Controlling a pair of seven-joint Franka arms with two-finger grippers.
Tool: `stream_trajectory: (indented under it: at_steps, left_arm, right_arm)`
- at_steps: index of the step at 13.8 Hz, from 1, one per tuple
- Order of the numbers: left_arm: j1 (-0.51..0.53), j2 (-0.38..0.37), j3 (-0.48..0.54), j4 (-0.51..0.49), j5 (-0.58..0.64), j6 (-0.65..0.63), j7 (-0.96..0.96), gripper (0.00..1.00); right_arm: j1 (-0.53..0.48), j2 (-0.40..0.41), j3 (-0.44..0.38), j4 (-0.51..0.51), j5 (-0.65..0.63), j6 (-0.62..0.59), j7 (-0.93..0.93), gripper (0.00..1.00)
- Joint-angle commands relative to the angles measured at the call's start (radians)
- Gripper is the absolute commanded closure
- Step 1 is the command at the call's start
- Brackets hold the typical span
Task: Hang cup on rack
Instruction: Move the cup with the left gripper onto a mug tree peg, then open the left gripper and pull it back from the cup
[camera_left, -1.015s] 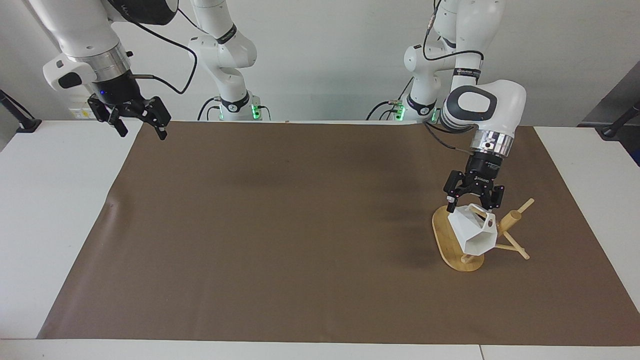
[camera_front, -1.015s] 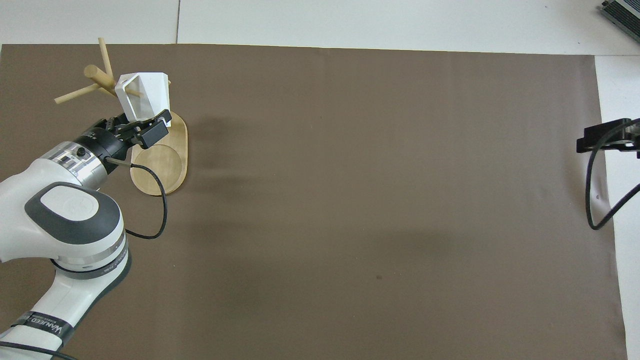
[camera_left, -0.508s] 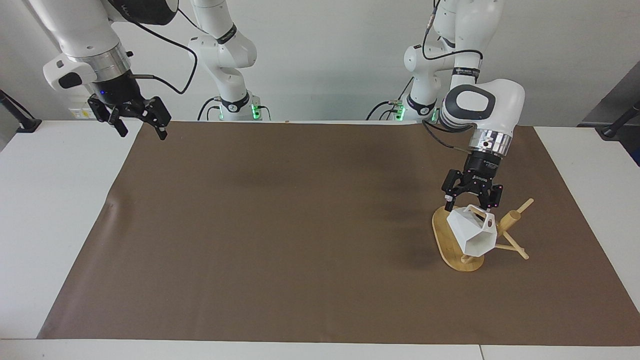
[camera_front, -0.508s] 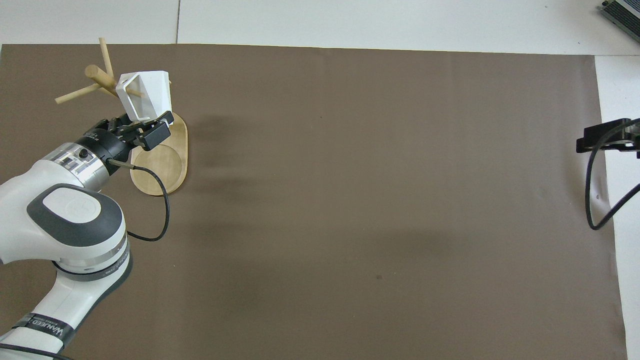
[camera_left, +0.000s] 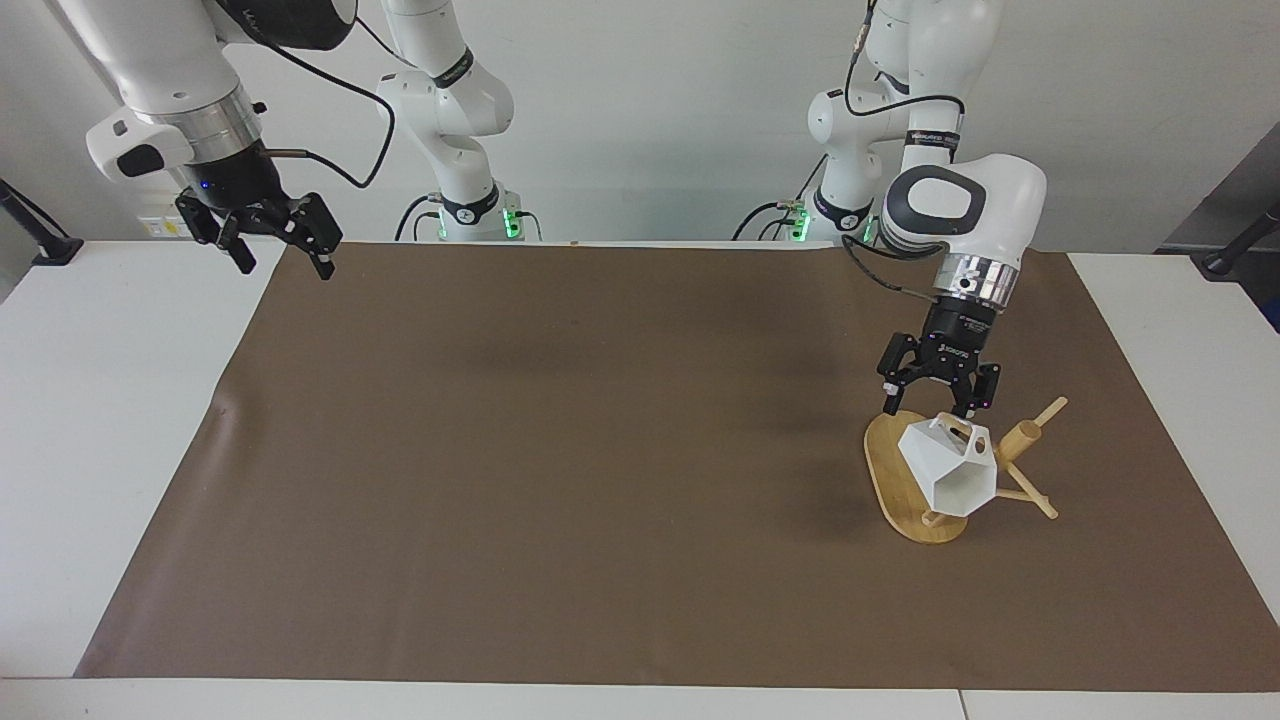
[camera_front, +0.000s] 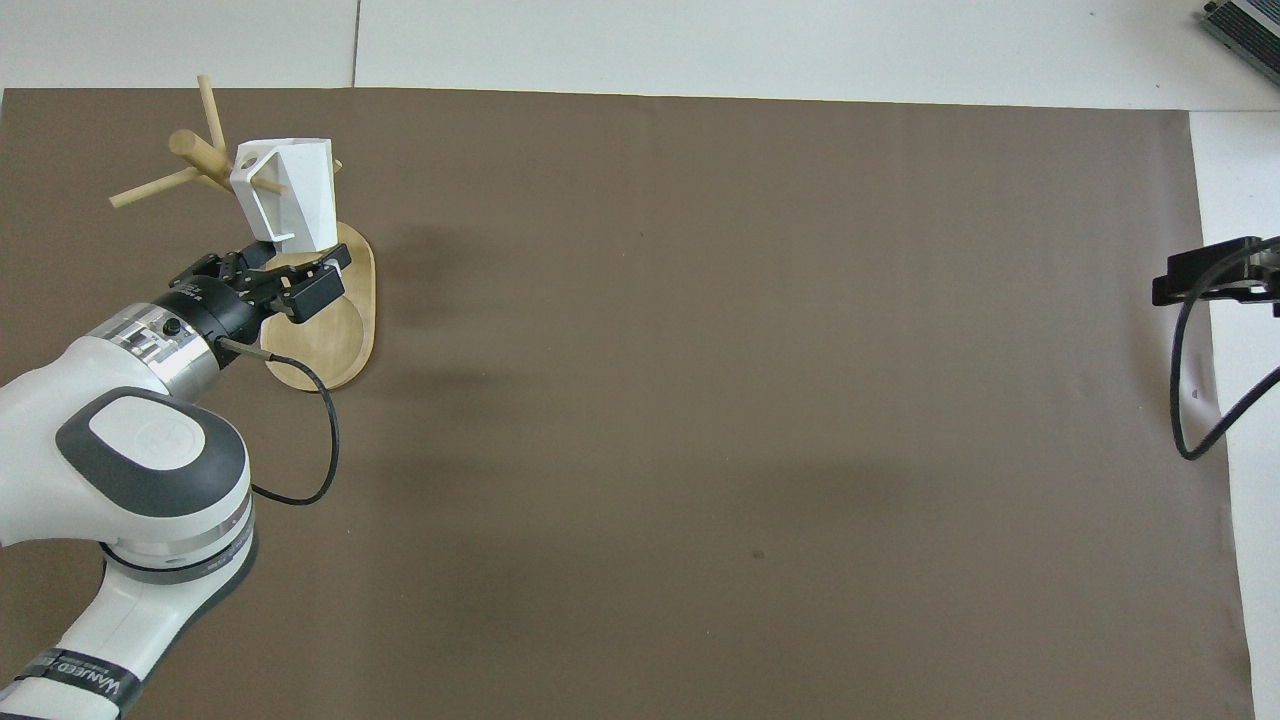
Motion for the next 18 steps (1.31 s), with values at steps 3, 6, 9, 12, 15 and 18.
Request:
stream_trajectory:
  at_steps: [3,6,9,12,15,18]
  left_arm:
    - [0.031,-0.099,0.006,-0.088,0.071,-0.127,-0.002,0.00]
    - [0.033,-0.134,0.006,-0.122,0.126,-0.168,-0.002,0.00]
    - [0.051,-0.188,0.006,-0.142,0.223,-0.286,-0.002,0.00]
    - [0.074,-0.217,0.013,-0.146,0.335,-0.395,-0.004,0.00]
    - [0.077,-0.241,0.014,-0.136,0.479,-0.491,-0.004,0.00]
    - [0.077,-0.261,0.014,-0.114,0.595,-0.558,0.001,0.00]
  right_arm:
    - [-0.003,-0.004,0.001,0.001,0.010,0.004,0.014,0.00]
    - [-0.003,-0.004,0.002,0.001,0.013,0.008,0.014,0.00]
    - [-0.003,-0.004,0.002,0.001,0.016,0.007,0.014,0.00]
    - [-0.003,-0.004,0.002,0.001,0.016,0.005,0.014,0.00]
    - [-0.003,-0.004,0.002,0.001,0.016,0.002,0.014,0.00]
    - [-0.003,-0.005,0.002,0.001,0.016,-0.001,0.014,0.00]
